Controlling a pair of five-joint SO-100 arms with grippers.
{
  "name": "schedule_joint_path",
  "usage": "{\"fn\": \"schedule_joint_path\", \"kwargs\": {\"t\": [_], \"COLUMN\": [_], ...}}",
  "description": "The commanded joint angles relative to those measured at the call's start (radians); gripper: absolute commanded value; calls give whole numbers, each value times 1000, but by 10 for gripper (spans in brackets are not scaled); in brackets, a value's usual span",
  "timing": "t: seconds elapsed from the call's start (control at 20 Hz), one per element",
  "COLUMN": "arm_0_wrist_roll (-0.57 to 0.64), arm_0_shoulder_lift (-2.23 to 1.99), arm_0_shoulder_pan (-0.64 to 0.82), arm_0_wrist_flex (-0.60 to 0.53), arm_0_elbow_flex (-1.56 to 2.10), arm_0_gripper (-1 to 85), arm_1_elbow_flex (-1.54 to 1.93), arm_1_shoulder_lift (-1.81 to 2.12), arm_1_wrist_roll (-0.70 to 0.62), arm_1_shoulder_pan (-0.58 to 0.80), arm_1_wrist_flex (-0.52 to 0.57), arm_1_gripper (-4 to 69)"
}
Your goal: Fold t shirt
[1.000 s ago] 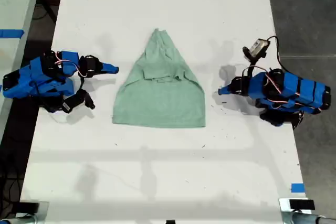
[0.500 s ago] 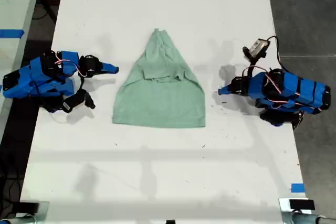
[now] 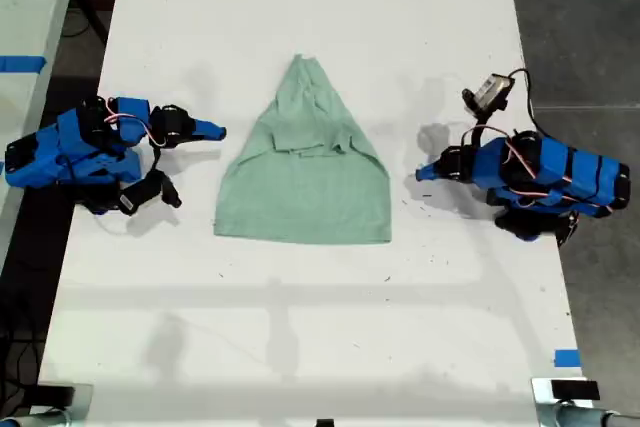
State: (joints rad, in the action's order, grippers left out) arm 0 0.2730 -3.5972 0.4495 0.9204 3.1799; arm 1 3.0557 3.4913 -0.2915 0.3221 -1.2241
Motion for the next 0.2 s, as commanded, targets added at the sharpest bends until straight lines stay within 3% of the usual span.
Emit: {"fn": "schedule_joint_path", "kwargs": {"t": [0.0,0.15], "arm_0_wrist_roll": [-17,-17], "arm_0_shoulder_lift": [-9,-9], "arm_0_shoulder_pan": [2,2], "arm_0_wrist_flex": [2,2], "arm_0_elbow_flex": [3,3], "arm_0_gripper": [-1,-1], "arm_1_elbow_flex": [54,54], "arm_1_shoulder_lift": [12,12], "arm_1_wrist_roll": [-6,-6], "arm_1_shoulder_pan": [9,9], "arm_1_wrist_flex": [3,3], "arm_1_gripper": [4,4]}}
